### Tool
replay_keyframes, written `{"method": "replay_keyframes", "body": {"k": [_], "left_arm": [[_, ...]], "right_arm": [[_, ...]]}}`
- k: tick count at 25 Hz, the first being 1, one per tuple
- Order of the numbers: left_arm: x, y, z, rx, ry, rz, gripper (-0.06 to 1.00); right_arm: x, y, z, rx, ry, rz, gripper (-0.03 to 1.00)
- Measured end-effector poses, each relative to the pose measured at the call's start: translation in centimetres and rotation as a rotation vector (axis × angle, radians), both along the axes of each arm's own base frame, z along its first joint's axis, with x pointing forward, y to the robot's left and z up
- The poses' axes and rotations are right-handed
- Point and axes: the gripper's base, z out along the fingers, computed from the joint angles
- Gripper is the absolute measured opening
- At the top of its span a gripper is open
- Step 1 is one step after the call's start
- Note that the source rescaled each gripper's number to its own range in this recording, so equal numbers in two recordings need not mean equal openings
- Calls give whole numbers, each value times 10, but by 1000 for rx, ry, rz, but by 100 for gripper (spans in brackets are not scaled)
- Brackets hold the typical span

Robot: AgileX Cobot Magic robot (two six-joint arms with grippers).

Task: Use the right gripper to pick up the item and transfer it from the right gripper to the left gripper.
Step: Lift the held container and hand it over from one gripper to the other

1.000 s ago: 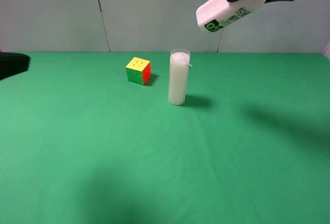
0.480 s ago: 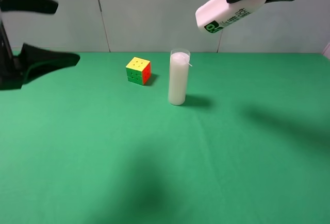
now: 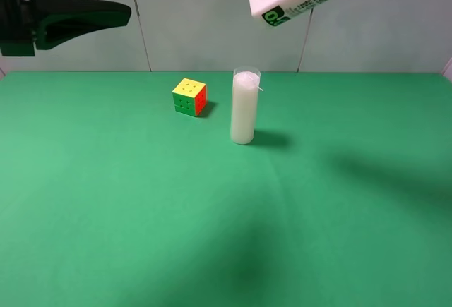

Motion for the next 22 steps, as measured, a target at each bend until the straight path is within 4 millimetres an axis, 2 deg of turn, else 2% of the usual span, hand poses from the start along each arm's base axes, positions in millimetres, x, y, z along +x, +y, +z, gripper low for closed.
{"method": "replay_keyframes", "body": {"k": [10,17,22], "left_arm": [[24,-15,13,-85,25,-136,100],[37,-35,-8,-74,110,-201,100],[46,-46,-20,-42,115,-180,100]], "right_arm": [[8,10,2,47,41,108,3],[7,11,4,59,37,123,3],[7,11,5,62,36,123,3]]}}
